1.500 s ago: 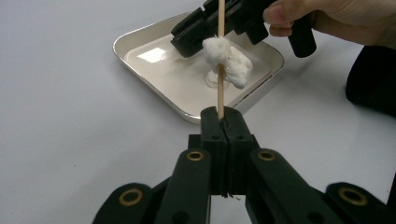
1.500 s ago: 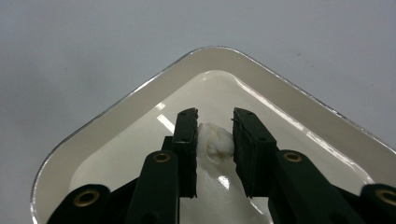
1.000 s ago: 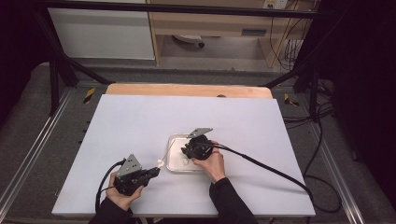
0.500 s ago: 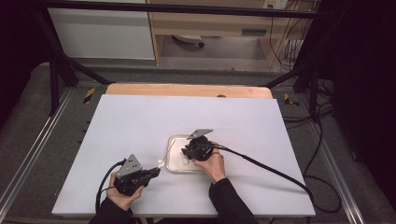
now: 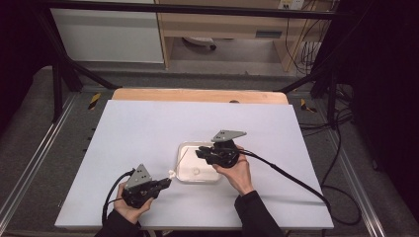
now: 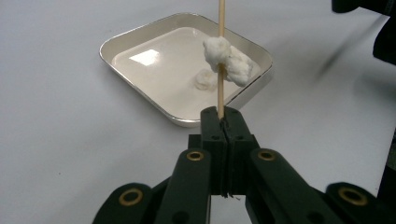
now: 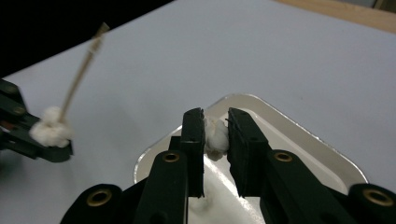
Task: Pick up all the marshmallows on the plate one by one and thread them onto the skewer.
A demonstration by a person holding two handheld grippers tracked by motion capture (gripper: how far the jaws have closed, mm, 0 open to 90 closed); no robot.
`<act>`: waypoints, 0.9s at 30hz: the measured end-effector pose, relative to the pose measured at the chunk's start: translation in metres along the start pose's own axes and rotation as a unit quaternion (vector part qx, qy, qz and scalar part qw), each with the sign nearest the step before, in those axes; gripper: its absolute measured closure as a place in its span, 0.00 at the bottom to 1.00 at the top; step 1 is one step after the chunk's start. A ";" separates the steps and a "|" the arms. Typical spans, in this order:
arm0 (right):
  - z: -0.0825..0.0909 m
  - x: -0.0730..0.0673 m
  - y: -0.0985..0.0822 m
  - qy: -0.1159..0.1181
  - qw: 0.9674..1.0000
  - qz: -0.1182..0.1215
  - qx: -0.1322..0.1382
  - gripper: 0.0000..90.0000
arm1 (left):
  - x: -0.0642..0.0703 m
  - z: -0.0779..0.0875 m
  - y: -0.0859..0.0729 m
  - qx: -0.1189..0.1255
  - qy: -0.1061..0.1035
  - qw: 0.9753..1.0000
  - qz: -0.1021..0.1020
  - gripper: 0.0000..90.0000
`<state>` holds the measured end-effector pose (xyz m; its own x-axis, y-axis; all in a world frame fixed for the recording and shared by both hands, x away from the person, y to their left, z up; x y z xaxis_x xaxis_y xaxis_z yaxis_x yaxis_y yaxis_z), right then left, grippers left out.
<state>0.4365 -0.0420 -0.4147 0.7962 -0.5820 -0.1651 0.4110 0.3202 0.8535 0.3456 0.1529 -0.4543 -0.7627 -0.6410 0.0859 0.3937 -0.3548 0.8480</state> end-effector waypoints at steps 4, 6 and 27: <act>0.021 -0.008 0.014 0.024 0.999 -0.001 0.031 0.85 | 0.003 -0.001 0.000 0.000 -0.004 1.000 -0.006 0.98; 0.030 -0.011 0.019 0.035 0.998 0.000 0.043 0.85 | 0.004 -0.001 0.001 0.001 -0.008 1.000 -0.011 0.98; 0.047 -0.021 0.031 0.100 0.993 -0.018 0.065 0.85 | 0.014 -0.003 0.002 0.005 -0.022 0.999 -0.039 0.98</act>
<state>0.4119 -0.0549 -0.3615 0.8597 -0.4277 -0.2792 0.3897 0.1961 0.8998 0.3375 0.1407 -0.4529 -0.8126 -0.5813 0.0425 0.3276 -0.3952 0.8582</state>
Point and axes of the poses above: each handheld gripper's, and its own axes: z roughly backward along the jaws, y roughly out of its top, x roughly to its right, the point moved 6 cm from there along -z, roughly forward along the jaws
